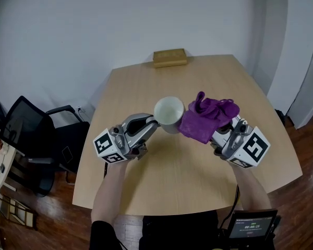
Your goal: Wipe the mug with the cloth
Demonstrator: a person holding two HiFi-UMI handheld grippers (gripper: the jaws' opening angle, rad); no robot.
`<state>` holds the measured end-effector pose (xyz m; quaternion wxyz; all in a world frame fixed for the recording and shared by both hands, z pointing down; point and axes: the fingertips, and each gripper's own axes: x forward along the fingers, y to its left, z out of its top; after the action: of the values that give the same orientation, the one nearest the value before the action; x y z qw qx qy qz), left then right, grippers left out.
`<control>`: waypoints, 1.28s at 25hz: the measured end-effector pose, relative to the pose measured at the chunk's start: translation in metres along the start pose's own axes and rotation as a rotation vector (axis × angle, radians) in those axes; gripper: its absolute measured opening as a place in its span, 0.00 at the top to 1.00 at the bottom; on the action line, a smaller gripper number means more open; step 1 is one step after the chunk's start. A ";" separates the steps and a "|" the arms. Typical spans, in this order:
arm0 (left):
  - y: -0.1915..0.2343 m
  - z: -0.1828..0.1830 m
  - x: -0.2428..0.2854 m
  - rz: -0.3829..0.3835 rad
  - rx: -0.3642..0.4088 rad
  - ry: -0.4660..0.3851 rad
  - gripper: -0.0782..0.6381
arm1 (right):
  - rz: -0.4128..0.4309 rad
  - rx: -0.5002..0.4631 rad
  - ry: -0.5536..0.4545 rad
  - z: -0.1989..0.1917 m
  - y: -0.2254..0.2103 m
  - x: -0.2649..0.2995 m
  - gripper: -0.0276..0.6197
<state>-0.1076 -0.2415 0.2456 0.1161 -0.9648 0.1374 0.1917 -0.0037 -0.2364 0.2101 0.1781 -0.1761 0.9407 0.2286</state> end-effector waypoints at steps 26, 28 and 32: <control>-0.021 0.014 -0.001 -0.113 0.023 -0.069 0.79 | 0.166 0.277 -0.065 -0.012 0.001 -0.003 0.85; -0.021 0.018 -0.003 -0.121 0.018 -0.088 0.79 | 0.189 0.301 -0.035 -0.021 0.005 0.000 0.85; -0.018 0.029 -0.013 -0.122 0.015 -0.141 0.79 | 0.246 0.284 0.131 -0.062 0.020 0.005 0.85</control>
<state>-0.1232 -0.2135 0.2279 0.1440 -0.9546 0.0715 0.2507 -0.0318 -0.2515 0.2672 0.1100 -0.0473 0.9876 0.1018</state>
